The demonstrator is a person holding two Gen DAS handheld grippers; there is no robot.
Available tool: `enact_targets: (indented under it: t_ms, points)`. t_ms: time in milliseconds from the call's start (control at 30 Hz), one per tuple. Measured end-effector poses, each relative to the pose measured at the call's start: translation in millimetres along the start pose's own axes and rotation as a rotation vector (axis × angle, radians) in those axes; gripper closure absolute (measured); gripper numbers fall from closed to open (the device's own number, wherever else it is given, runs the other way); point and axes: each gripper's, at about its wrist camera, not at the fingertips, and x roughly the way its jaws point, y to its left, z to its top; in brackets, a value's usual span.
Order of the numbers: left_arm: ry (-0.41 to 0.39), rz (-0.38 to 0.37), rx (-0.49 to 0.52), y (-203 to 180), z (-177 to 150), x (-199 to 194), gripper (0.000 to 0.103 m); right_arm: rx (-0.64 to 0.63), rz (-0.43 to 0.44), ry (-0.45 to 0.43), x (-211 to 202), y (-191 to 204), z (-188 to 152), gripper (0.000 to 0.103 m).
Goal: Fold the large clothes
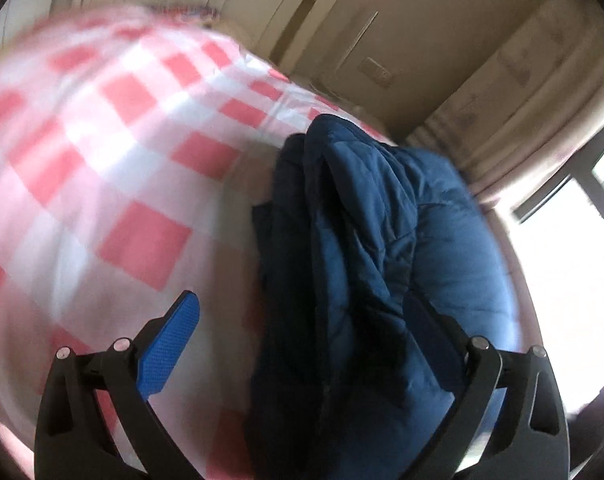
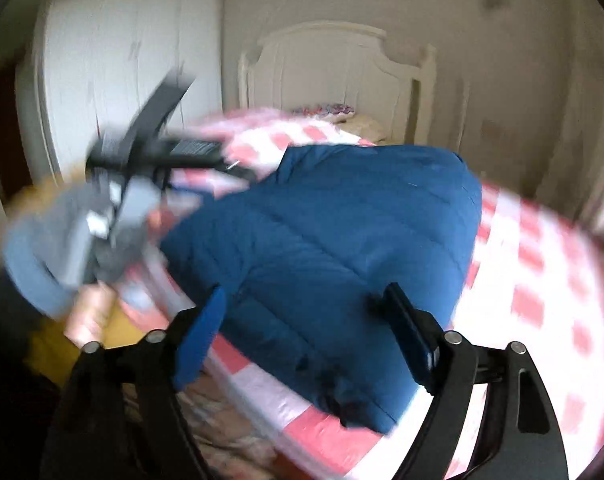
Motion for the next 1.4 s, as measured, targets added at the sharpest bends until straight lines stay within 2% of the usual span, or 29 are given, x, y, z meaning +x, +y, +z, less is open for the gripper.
enact_targets:
  t_ms: [33, 100, 167, 267, 333, 400, 500, 600, 667, 867, 967, 1000, 1067, 1133, 1167, 1267, 1400]
  points:
    - [0.017, -0.025, -0.037, 8.5, 1.0, -0.5, 0.002, 0.066, 0.021, -0.009, -2.9, -15.3, 1.7, 0.011]
    - [0.042, -0.06, -0.084, 19.2, 1.9, 3.0, 0.002, 0.246, 0.076, 0.008, -1.7, -53.6, -0.3, 0.01]
    - [0.093, -0.121, -0.1, 23.0, 2.7, 12.8, 0.002, 0.381, 0.116, 0.07, 9.4, -81.3, -4.1, 0.01]
    - [0.169, -0.234, -0.14, 21.2, 5.2, 29.5, 0.002, 0.462, 0.174, 0.118, 24.0, -93.5, -6.7, 0.009]
    - [0.2, -0.27, -0.158, 18.5, 6.5, 40.4, 0.002, 0.499, 0.232, 0.126, 33.0, -93.3, -5.5, 0.009]
    - [0.229, -0.28, -0.169, 17.9, 7.5, 51.4, 0.002, 0.525, 0.279, 0.142, 40.8, -94.0, -4.2, 0.009]
    - [0.239, -0.299, -0.154, 17.4, 11.7, 55.0, 0.002, 0.539, 0.261, 0.199, 57.0, -93.9, -3.5, 0.007]
    - [0.264, -0.319, -0.119, 15.4, 10.8, 56.1, 0.002, 0.574, 0.291, 0.242, 70.9, -94.6, -7.4, 0.006]
    - [0.301, -0.369, -0.109, 9.7, 8.3, 58.3, 0.002, 0.578, 0.305, 0.254, 77.4, -94.8, -7.4, 0.005]
    - [0.308, -0.35, -0.072, -1.5, 9.5, 68.2, 0.002, 0.542, 0.291, 0.279, 94.2, -91.1, -0.2, 0.004]
    - [0.313, -0.33, -0.059, -6.0, 11.8, 70.3, 0.002, 0.499, 0.28, 0.252, 94.1, -84.1, -5.3, 0.005]
    - [0.305, -0.317, -0.054, -10.1, 11.5, 71.0, 0.003, 0.476, 0.272, 0.234, 93.1, -76.8, -5.1, 0.006]
    - [0.222, -0.267, 0.014, -22.3, 6.6, 56.4, 0.021, 0.379, 0.21, 0.182, 87.5, -57.7, 0.4, 0.016]
    - [0.138, -0.206, 0.101, -42.6, -0.1, 41.8, 0.03, 0.28, 0.134, 0.14, 80.5, -41.7, 5.6, 0.025]
    - [0.111, -0.19, 0.111, -49.9, 1.4, 37.9, 0.035, 0.257, 0.115, 0.127, 78.4, -38.7, 9.2, 0.028]
    - [0.057, -0.232, 0.075, -62.8, 19.9, 35.1, 0.045, 0.202, 0.069, 0.061, 70.8, -42.5, 33.1, 0.033]
    - [-0.028, -0.279, 0.106, -106.2, 65.2, 42.8, 0.045, 0.158, 0.006, -0.017, 57.8, -62.1, 81.4, 0.034]
